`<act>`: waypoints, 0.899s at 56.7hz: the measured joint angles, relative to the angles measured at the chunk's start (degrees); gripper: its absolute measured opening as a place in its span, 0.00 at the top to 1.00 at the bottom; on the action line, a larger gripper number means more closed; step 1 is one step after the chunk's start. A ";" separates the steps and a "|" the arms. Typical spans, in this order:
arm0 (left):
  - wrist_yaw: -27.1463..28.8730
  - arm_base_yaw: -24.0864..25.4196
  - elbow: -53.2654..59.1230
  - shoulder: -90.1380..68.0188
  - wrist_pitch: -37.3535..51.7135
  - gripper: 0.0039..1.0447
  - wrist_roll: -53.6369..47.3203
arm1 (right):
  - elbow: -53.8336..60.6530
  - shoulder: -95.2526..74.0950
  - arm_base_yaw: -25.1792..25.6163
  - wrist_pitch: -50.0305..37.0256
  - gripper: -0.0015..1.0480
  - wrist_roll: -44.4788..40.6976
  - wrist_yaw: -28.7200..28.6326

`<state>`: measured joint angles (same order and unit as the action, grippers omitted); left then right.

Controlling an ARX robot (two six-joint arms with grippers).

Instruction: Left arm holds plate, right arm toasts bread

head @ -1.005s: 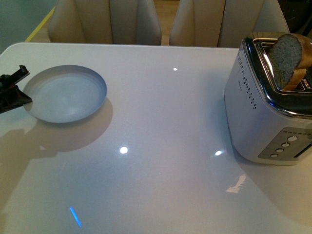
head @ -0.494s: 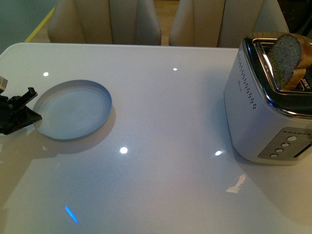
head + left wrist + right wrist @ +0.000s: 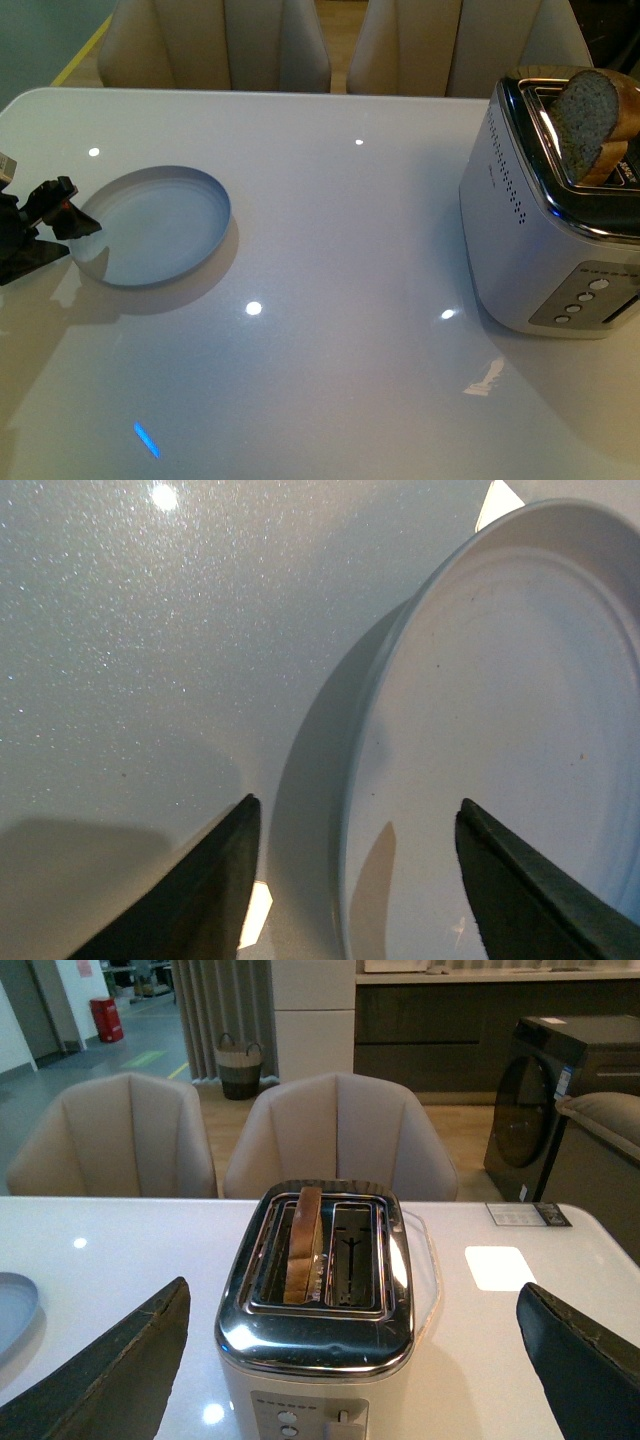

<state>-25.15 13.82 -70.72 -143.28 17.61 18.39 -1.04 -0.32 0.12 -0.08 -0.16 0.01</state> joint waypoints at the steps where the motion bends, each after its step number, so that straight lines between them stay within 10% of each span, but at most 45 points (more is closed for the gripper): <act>1: 0.02 0.02 0.11 0.28 0.11 0.36 0.00 | 0.00 0.00 0.00 0.00 0.09 0.00 0.00; 11: -0.85 0.15 2.36 8.24 0.00 0.05 -0.35 | 0.00 0.00 0.00 0.00 0.09 -0.02 0.00; 51: 10.93 -7.17 31.65 55.87 13.64 0.10 20.50 | 0.00 0.00 0.00 0.00 0.09 -0.02 0.00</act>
<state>-14.22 6.66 -39.07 -87.42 31.24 38.89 -1.04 -0.32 0.12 -0.08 -0.19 0.01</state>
